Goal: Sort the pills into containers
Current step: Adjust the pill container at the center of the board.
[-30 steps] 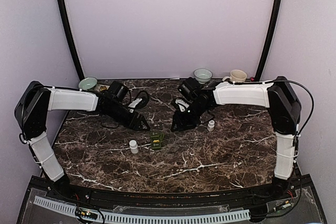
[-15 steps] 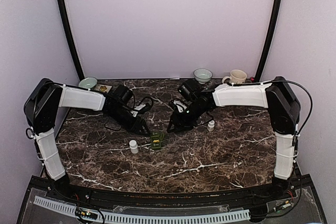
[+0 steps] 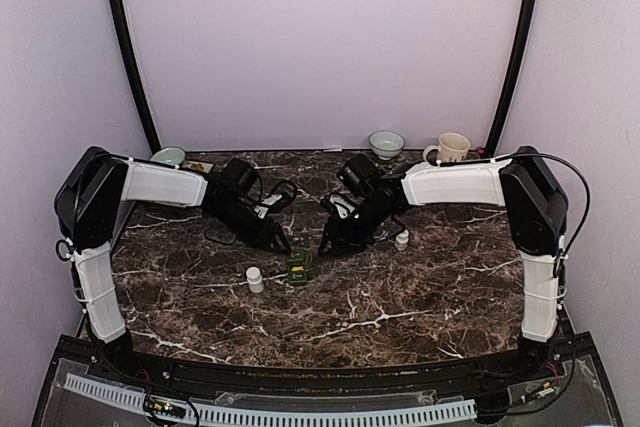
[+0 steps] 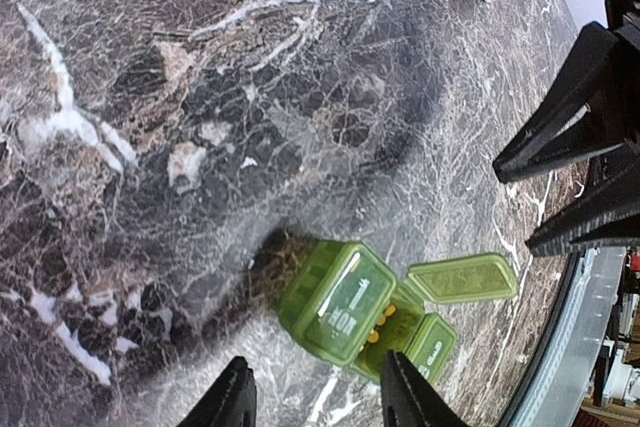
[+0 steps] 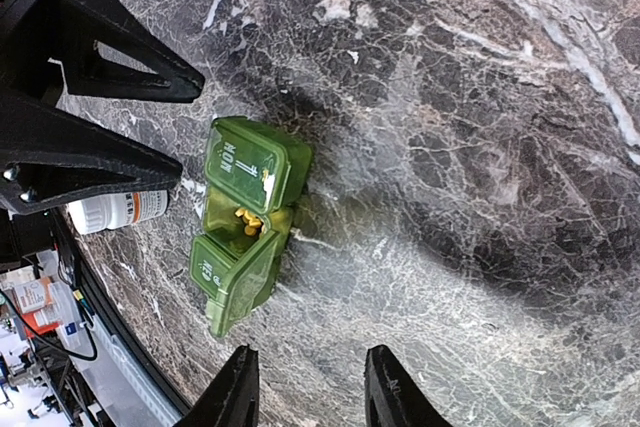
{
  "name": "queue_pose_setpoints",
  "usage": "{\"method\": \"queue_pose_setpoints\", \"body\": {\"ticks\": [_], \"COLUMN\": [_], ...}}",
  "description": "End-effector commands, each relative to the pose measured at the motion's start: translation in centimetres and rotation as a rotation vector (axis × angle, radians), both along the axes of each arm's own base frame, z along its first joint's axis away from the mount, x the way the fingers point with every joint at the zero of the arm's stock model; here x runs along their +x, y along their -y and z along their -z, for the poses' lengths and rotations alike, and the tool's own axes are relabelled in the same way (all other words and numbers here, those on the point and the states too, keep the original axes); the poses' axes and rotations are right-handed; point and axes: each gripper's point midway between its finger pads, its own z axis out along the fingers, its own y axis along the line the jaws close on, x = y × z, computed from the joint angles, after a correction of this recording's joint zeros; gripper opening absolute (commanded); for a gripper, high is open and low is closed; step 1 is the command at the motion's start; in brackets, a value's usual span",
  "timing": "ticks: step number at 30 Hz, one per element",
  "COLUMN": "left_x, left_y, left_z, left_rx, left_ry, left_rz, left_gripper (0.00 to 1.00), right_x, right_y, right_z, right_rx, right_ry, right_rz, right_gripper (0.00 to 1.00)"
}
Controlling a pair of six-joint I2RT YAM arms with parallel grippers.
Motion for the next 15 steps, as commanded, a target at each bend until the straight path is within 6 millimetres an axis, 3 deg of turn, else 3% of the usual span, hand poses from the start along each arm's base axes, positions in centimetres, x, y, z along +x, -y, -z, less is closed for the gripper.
{"method": "queue_pose_setpoints", "body": {"ticks": [1,15], "left_x": [0.2,0.6], "left_y": [0.03,0.34], "left_z": [0.02,0.57], "left_rx": [0.004,0.019], "left_ry": [-0.019,-0.042], "left_rz": [0.011,0.015], "left_gripper": [0.45,0.45], "right_x": [0.03,0.09], "right_y": [-0.42,-0.74], "right_z": [0.43,0.72], "right_rx": [0.012,0.015], "right_ry": [-0.005,-0.012], "right_rz": [-0.009,-0.022], "right_gripper": [0.36,0.35]}}
